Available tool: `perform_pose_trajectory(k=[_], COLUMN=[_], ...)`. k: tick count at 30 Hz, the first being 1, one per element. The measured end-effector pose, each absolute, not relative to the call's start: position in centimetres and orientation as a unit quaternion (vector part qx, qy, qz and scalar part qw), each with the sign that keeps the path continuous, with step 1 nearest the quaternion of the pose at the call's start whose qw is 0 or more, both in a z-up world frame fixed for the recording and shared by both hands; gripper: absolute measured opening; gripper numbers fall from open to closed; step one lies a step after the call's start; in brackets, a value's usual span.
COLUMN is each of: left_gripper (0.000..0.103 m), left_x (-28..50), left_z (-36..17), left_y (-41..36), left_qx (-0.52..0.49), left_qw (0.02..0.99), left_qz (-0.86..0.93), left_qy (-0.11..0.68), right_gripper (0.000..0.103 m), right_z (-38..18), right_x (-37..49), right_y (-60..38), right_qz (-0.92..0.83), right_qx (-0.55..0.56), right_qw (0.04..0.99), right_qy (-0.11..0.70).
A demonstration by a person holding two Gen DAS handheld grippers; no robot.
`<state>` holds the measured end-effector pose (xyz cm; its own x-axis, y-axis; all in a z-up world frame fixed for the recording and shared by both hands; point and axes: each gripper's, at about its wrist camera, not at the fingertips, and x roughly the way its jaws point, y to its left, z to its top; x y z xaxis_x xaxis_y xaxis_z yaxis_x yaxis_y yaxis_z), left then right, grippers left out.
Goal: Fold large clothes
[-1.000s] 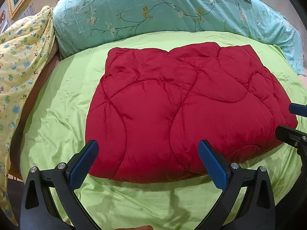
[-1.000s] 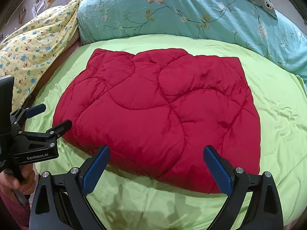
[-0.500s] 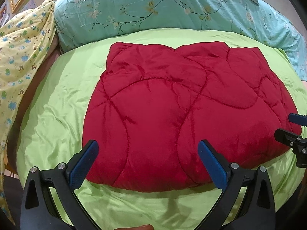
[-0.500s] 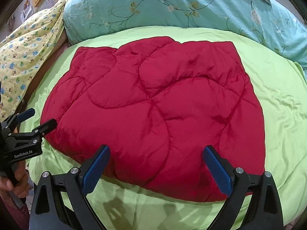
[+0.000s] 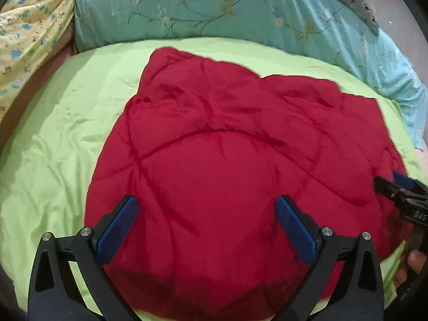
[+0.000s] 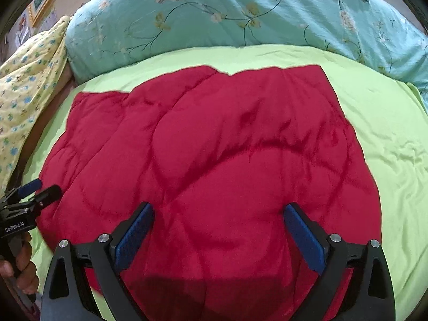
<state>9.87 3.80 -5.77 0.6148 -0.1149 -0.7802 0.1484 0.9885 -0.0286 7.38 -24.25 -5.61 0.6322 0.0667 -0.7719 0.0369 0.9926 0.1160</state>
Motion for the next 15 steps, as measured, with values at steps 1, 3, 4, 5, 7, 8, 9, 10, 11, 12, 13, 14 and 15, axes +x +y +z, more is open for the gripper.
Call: perform_pose_trajectory(k=[1, 3, 4, 5, 7, 8, 9, 10, 11, 12, 13, 14, 15], left_gripper=[0.103, 0.103, 0.103, 0.103, 0.103, 0.103, 0.103, 0.103, 0.103, 0.103, 0.103, 0.103, 0.103], left_x=[10.4, 11.6, 12.2, 12.7, 13.8, 14.3, 14.9, 15.4, 15.7, 16.0, 16.2, 16.3, 16.3], left_z=[-6.0, -6.3, -6.3, -6.4, -6.5, -6.6, -6.9, -7.2, -7.3, -7.6, -7.7, -7.9, -8.0], left_y=[3.7, 3.5, 3.3, 3.1, 3.1, 3.2, 3.2, 3.3, 3.4, 3.4, 3.3, 3.3, 3.2], left_qx=[0.022, 0.027, 0.031, 0.032, 0.027, 0.025, 0.022, 0.019, 0.017, 0.018, 0.021, 0.024, 0.027], left_qw=[0.899, 0.9, 0.899, 0.899, 0.897, 0.897, 0.896, 0.895, 0.894, 0.895, 0.895, 0.895, 0.895], left_qz=[-0.072, -0.068, -0.065, -0.063, -0.059, -0.057, -0.054, -0.052, -0.05, -0.046, -0.043, -0.04, -0.038], left_qy=[0.431, 0.43, 0.431, 0.432, 0.437, 0.438, 0.441, 0.443, 0.444, 0.444, 0.444, 0.444, 0.443], right_gripper=[0.099, 0.1, 0.1, 0.1, 0.1, 0.1, 0.1, 0.1, 0.1, 0.1, 0.1, 0.098, 0.096], right_z=[-5.8, -6.6, -6.8, -6.9, -7.2, -7.5, -7.7, -7.8, -7.9, -7.9, -7.7, -7.3, -6.6], right_x=[8.0, 9.4, 9.8, 10.3, 11.1, 11.5, 11.6, 11.8, 11.9, 12.0, 11.9, 11.6, 10.9], right_y=[-24.4, -25.6, -26.0, -26.5, -27.4, -27.9, -28.3, -28.6, -28.9, -29.1, -29.1, -29.0, -28.8], right_qz=[0.0, -0.012, -0.018, -0.03, -0.045, -0.049, -0.052, -0.055, -0.057, -0.059, -0.059, -0.061, -0.064], right_qx=[0.054, 0.072, 0.076, 0.075, 0.083, 0.092, 0.1, 0.107, 0.114, 0.121, 0.125, 0.126, 0.122], right_qw=[0.901, 0.897, 0.896, 0.898, 0.899, 0.899, 0.898, 0.898, 0.898, 0.896, 0.895, 0.896, 0.899], right_qy=[0.43, 0.437, 0.436, 0.433, 0.427, 0.426, 0.425, 0.423, 0.422, 0.423, 0.423, 0.421, 0.416])
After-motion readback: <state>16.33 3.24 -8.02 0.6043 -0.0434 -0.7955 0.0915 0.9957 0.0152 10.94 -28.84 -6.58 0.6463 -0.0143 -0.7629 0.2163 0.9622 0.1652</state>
